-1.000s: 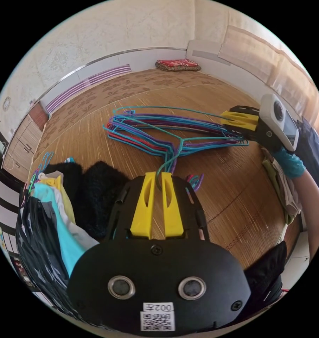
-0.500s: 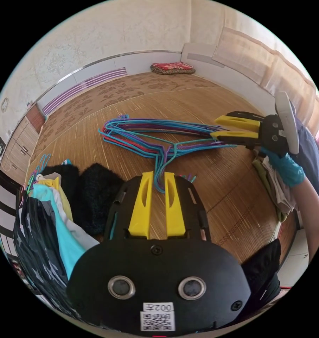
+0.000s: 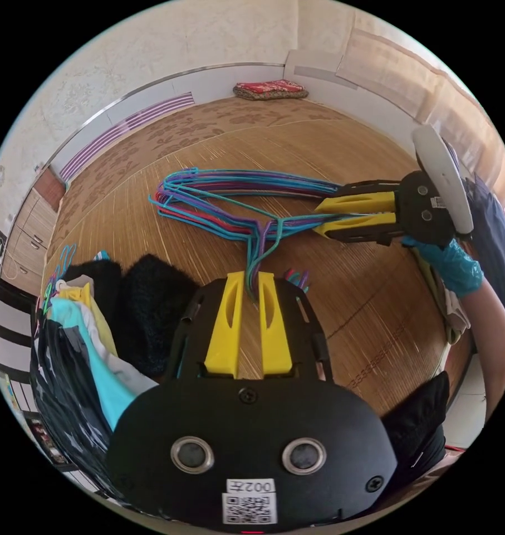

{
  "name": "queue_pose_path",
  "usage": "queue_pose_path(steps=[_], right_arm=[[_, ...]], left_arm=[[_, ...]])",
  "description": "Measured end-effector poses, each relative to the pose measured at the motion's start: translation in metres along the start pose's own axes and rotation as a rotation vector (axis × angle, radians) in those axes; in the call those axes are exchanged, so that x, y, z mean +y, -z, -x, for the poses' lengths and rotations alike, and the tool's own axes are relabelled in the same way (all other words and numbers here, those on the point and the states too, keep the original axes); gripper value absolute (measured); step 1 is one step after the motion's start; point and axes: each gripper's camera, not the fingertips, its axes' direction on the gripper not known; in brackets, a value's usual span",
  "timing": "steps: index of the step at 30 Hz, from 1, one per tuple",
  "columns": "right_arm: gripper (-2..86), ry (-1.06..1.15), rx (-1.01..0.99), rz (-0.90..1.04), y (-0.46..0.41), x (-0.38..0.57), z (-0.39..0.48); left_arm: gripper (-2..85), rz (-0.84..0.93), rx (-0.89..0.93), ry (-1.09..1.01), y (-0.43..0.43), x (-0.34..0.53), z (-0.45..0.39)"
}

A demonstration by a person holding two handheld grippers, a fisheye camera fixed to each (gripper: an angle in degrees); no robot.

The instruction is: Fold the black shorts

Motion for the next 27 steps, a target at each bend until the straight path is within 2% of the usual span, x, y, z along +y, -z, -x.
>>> queue_pose_path(steps=[8, 16, 19, 27], right_arm=[[6.6, 0.018, -0.064, -0.021, 0.021, 0.023, -0.003], [6.7, -0.072, -0.117, -0.112, 0.057, 0.063, -0.005], [6.5, -0.102, -0.071, -0.158, 0.088, 0.083, 0.005], [7.1, -0.026, -0.134, -0.199, 0.207, 0.160, 0.083]], left_arm=[[0.3, 0.000, 0.064, 0.044, 0.009, 0.024, 0.013], [2.9, -0.122, 0.116, 0.073, 0.053, 0.079, 0.028], [3.1, -0.169, 0.079, 0.072, 0.082, 0.110, 0.028], [2.9, -0.240, 0.017, 0.051, 0.170, 0.224, 0.012]])
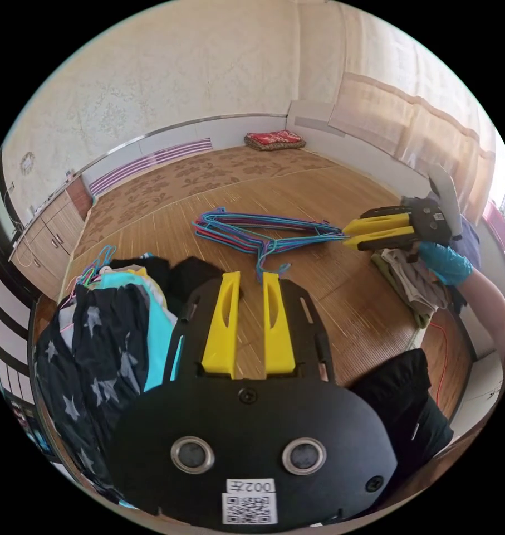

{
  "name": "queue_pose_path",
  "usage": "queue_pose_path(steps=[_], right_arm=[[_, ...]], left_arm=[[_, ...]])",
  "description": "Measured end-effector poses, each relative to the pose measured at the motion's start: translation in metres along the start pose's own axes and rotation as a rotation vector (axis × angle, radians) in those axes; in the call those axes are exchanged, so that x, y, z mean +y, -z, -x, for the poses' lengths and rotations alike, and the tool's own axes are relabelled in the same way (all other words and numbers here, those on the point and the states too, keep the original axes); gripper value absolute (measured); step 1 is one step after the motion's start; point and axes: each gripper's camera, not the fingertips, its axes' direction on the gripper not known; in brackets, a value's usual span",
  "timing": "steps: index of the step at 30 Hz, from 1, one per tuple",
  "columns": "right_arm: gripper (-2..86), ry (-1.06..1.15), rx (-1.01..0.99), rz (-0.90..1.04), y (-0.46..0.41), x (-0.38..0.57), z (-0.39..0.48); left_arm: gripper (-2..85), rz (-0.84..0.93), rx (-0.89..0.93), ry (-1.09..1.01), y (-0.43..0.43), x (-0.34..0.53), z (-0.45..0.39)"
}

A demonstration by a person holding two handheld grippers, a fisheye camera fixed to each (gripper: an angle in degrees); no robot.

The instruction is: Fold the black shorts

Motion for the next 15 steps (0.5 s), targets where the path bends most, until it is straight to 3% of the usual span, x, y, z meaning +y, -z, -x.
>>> queue_pose_path(steps=[9, 15], right_arm=[[8.9, 0.004, -0.076, 0.004, 0.121, 0.105, 0.116], [10.9, -0.056, -0.067, 0.067, 0.148, 0.182, 0.191]], left_arm=[[4.5, 0.023, 0.028, -0.027, 0.107, 0.150, -0.031], [7.8, 0.083, 0.074, -0.052, 0.141, 0.251, -0.059]])
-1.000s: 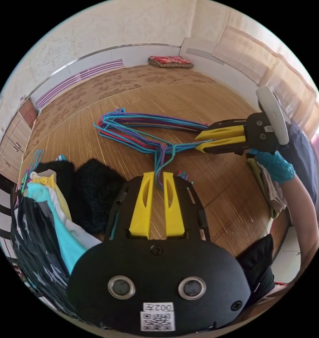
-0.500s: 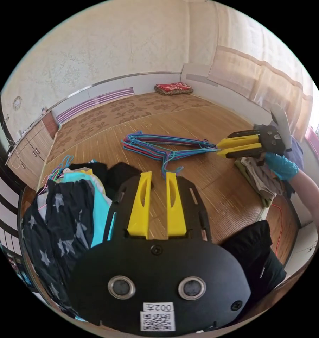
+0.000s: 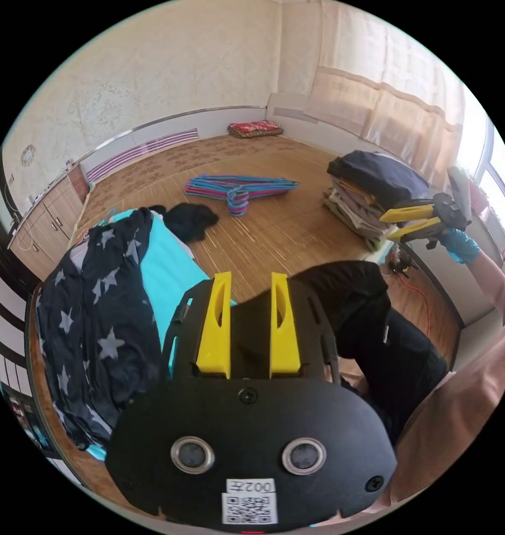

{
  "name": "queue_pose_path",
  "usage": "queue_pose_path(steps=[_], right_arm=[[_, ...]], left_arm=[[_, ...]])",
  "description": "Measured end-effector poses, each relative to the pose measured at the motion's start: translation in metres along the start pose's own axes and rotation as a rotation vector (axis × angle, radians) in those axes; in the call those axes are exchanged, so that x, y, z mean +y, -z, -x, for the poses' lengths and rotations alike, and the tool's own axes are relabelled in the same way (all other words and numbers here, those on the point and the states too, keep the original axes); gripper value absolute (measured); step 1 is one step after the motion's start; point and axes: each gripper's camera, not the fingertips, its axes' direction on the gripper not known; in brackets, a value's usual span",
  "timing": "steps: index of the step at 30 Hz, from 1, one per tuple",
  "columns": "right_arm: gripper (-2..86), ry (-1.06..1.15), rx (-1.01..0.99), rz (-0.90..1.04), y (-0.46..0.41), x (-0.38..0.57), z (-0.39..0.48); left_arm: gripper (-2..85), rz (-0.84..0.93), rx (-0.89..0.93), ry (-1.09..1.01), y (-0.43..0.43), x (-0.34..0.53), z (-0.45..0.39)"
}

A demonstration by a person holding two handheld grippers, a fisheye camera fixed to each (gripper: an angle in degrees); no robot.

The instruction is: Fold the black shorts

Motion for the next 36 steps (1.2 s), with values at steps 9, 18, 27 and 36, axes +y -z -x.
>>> queue_pose_path(steps=[9, 18, 27, 36], right_arm=[[12.6, -0.144, 0.068, 0.047, -0.009, 0.070, 0.077], [11.9, -0.255, 0.187, 0.082, -0.002, 0.107, 0.117], [8.3, -0.273, 0.437, 0.102, 0.021, 0.130, 0.154], [7.2, -0.377, 0.357, 0.053, 0.054, 0.159, 0.160]], left_arm=[[11.7, 0.072, 0.070, -0.045, 0.008, 0.103, -0.049], [8.6, 0.088, -0.011, -0.002, 0.006, 0.158, -0.083], [5.1, 0.076, -0.084, 0.099, 0.023, 0.210, -0.091], [2.5, -0.080, -0.127, 0.088, 0.099, 0.256, -0.118]])
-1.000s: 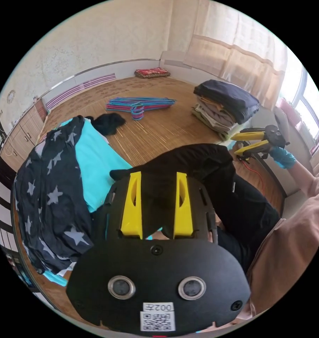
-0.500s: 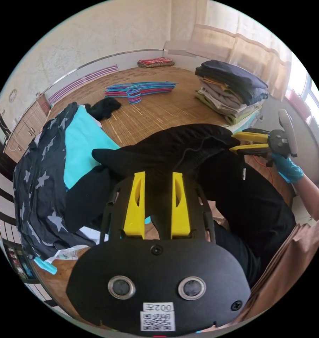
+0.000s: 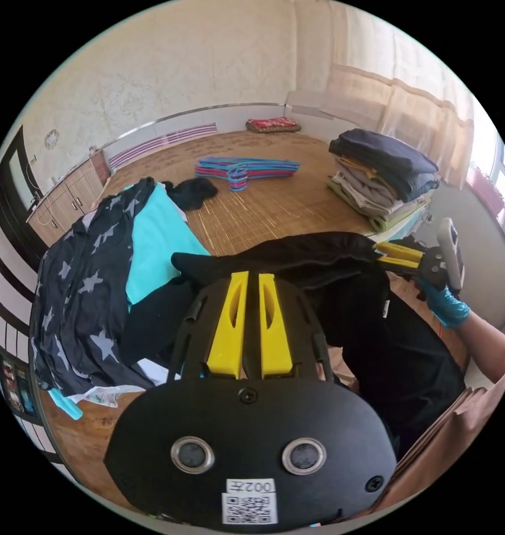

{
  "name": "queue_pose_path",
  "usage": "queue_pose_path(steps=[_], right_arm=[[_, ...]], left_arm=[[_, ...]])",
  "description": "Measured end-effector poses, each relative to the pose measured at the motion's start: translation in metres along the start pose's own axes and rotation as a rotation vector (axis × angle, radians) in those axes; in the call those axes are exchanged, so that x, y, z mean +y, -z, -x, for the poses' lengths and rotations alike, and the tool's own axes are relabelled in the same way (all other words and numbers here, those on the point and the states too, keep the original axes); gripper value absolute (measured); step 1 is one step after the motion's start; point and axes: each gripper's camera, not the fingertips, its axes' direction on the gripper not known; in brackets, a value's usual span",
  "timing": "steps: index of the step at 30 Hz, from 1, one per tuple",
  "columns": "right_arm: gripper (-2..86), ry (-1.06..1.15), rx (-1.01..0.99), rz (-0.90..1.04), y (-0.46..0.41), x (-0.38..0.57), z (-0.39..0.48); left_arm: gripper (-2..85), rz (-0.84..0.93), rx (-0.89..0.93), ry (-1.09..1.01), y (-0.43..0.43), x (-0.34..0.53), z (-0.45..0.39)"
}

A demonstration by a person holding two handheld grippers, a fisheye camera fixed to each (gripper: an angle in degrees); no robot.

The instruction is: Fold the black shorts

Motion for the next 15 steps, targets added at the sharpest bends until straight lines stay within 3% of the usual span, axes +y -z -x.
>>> queue_pose_path(steps=[7, 15], right_arm=[[1.8, -0.048, -0.020, -0.147, 0.054, 0.005, -0.009], [-0.5, -0.032, -0.115, -0.502, 0.172, -0.021, -0.023]], left_arm=[[-0.4, -0.145, -0.040, -0.001, 0.080, 0.023, -0.003], [-0.9, -0.361, -0.041, 0.043, 0.184, 0.044, 0.031]])
